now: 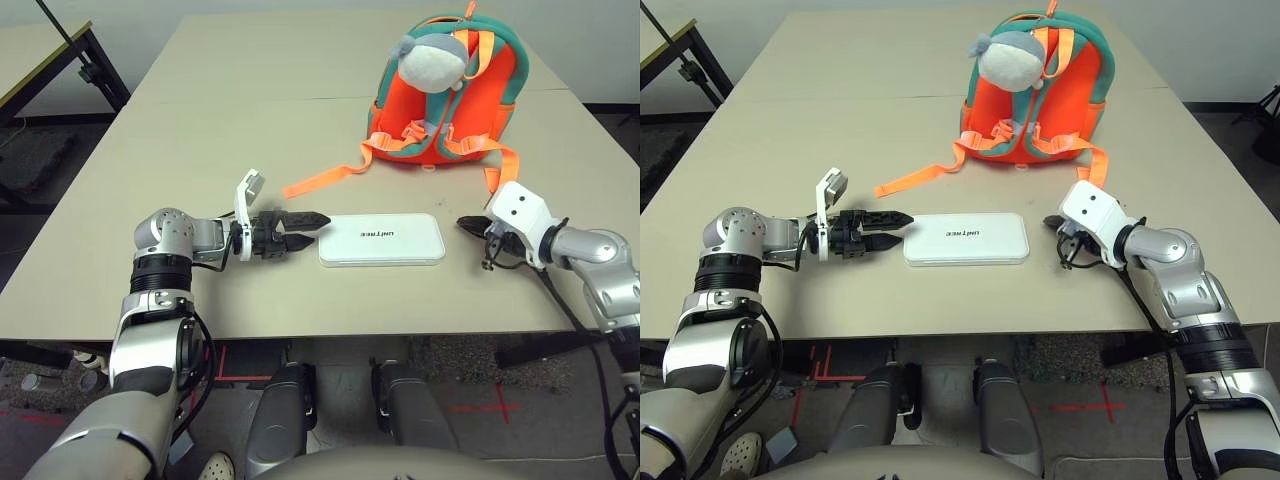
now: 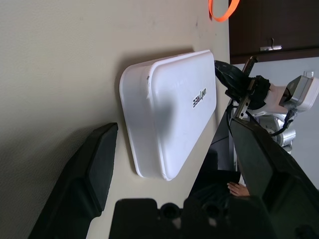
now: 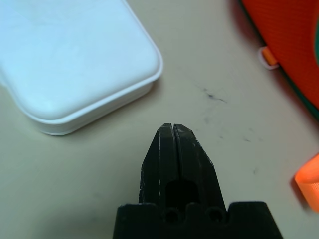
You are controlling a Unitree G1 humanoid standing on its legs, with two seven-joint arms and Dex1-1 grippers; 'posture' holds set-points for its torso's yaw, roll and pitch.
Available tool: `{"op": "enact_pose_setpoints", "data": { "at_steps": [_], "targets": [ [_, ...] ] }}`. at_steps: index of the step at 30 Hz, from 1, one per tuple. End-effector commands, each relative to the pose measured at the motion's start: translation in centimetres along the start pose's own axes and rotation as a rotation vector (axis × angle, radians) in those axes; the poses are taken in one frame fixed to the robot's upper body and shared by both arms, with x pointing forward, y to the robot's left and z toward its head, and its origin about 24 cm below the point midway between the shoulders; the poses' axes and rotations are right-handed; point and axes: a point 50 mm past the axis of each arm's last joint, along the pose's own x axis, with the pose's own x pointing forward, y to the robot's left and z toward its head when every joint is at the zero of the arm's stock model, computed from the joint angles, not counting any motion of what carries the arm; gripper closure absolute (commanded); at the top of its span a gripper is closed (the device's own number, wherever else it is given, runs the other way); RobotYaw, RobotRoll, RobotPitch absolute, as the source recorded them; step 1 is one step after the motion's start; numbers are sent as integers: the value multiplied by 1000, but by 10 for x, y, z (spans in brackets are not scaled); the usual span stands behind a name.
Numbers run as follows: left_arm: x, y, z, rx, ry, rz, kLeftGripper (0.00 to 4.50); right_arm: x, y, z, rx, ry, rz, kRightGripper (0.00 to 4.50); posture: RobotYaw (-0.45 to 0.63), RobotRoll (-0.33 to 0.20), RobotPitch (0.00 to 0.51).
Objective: Put the pencil case into the backpack and zip it.
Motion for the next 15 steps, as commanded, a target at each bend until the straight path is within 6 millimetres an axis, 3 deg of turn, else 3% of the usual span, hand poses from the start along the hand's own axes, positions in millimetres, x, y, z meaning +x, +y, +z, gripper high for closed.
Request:
{"op": "enact_pose_setpoints", "data": {
  "at_steps": [1, 15],
  "targets": [
    [3, 5, -3, -21, 20, 27, 0, 5, 10, 2, -12, 8, 83, 4465, -140, 0, 131],
    [3, 4, -3, -9, 11, 20, 0, 27, 26, 29, 6, -103, 171, 4465, -134, 0, 138]
  ]
}}
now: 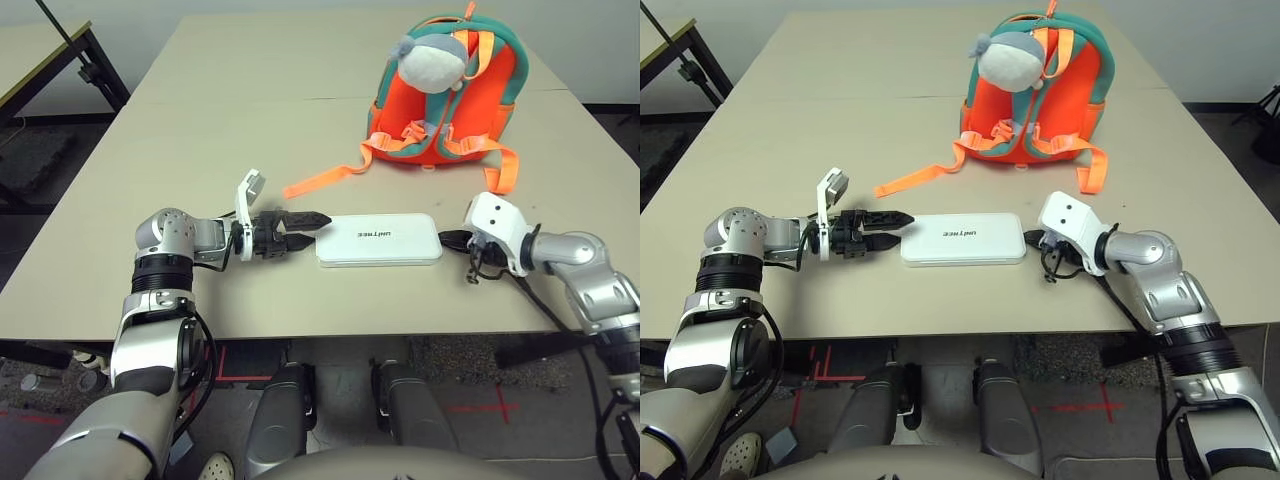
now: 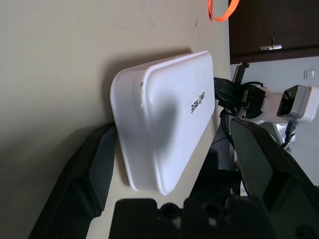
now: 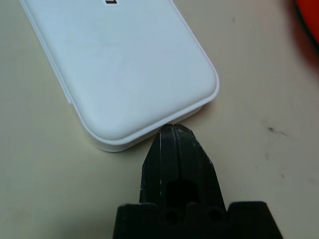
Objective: Put the pencil case into the backpack and zip it.
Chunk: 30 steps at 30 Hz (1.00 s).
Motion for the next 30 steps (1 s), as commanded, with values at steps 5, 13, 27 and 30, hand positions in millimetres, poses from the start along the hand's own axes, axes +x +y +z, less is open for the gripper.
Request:
{"op": "enact_pose_setpoints", "data": {
  "at_steps": [5, 13, 27, 30],
  "targets": [
    [3, 4, -5, -10, 24, 15, 0, 14, 9, 18, -19, -68, 43, 4465, -135, 0, 139],
    [4, 4, -6, -7, 24, 4, 0, 24, 17, 31, -4, -127, 64, 4465, -134, 0, 141],
    [0, 5, -1, -4, -21, 3, 2501, 28, 14, 31, 4, -125, 29, 4322, -130, 0, 141],
    [-1, 4, 4, 13, -54, 1, 3265, 28, 12, 29, 5, -121, 17, 3522, -132, 0, 141]
  ]
}}
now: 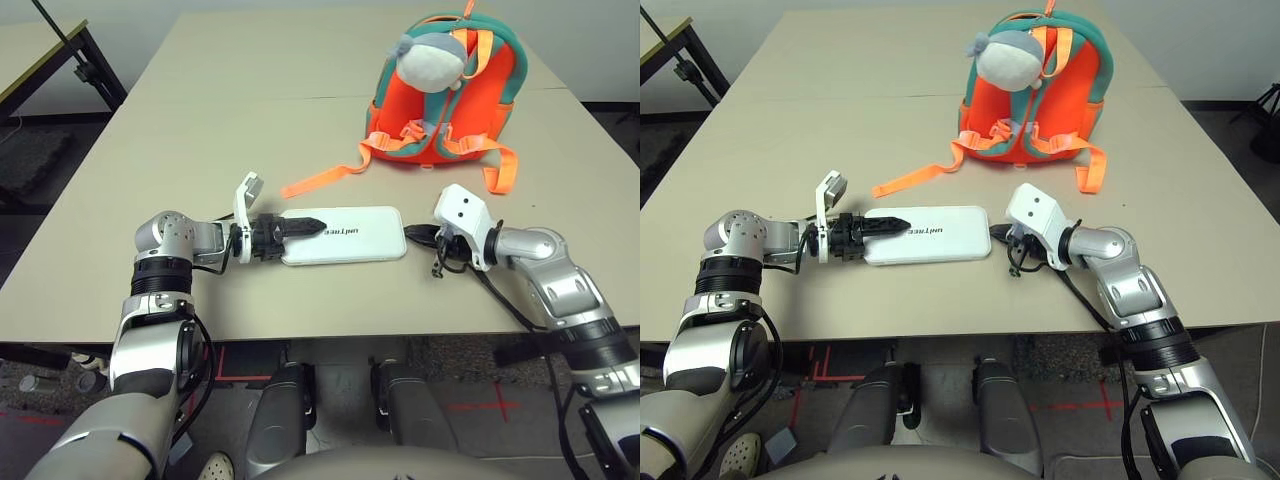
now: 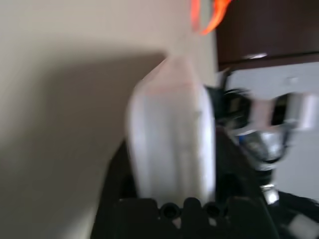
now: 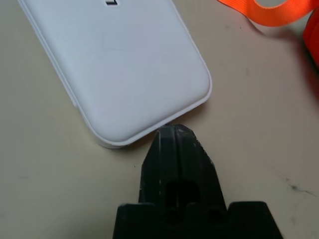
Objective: Put the pencil case into the backpack and zip it.
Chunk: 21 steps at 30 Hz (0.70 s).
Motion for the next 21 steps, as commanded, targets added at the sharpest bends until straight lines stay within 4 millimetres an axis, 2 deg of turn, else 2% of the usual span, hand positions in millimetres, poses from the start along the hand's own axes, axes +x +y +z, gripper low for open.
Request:
{"op": "enact_pose_setpoints", "data": {
  "at_steps": [1, 9, 10, 21],
  "targets": [
    [1, 5, 2, 21, -14, 59, 3274, 5, 2, 7, -25, -46, 25, 3191, -133, 0, 141],
    [-10, -20, 22, 138, -97, 10, 3274, 0, -5, -1, -34, 3, -7, 135, -134, 0, 141],
    [-12, -24, 24, 151, -106, 4, 3274, -1, -6, -2, -33, 9, -13, 0, -133, 0, 141],
    [-63, -79, 63, 412, -352, 22, 3274, -16, -31, -10, 66, 77, -162, 0, -114, 0, 143]
  ]
}}
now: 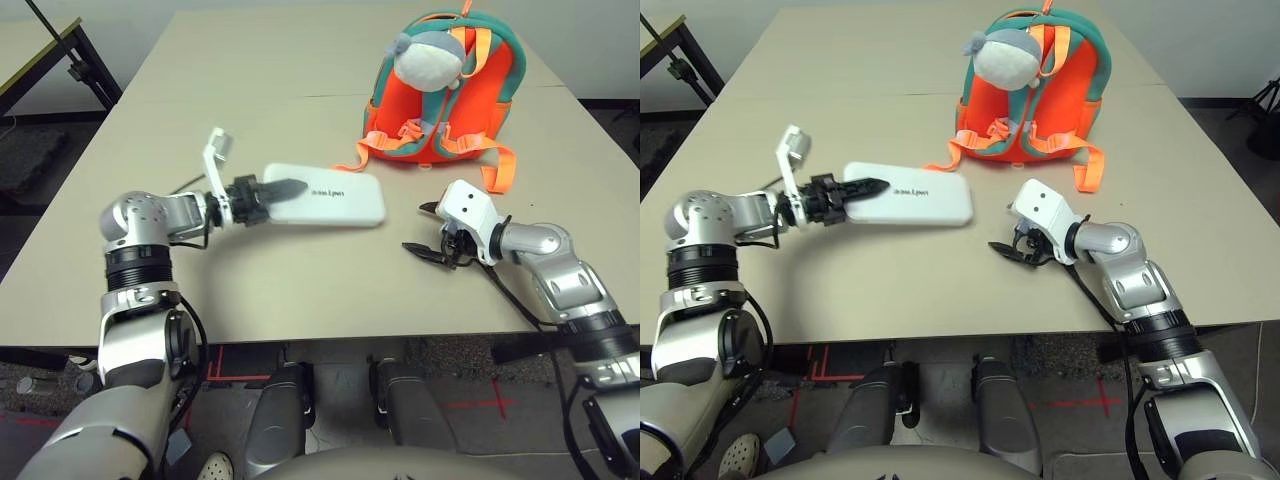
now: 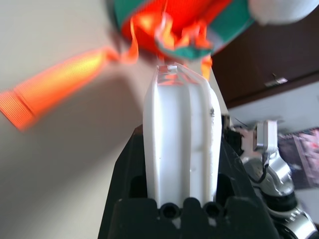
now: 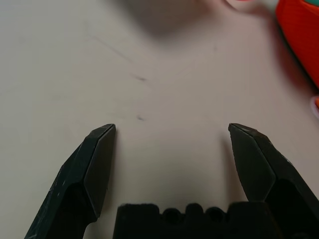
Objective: Put the pencil case into the backpack and zip it.
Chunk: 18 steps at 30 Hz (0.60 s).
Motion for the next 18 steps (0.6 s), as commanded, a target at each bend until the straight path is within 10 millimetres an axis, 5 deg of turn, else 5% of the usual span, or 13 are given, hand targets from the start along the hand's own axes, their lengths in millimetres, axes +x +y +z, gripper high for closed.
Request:
{"op": "enact_pose_setpoints", "data": {
  "at_steps": [1, 8, 18],
  "targets": [
    [-16, -17, 30, 117, -136, 5, 3274, -8, -17, -2, 131, 1, -125, 0, -109, 0, 145],
    [-25, -17, 65, 185, -386, 131, 3274, -19, -35, 19, 455, -168, -300, 0, -102, 0, 148],
    [-20, -1, 74, 203, -512, 245, 3274, -33, -61, 57, 641, -474, -487, 0, -130, 0, 145]
  ]
}}
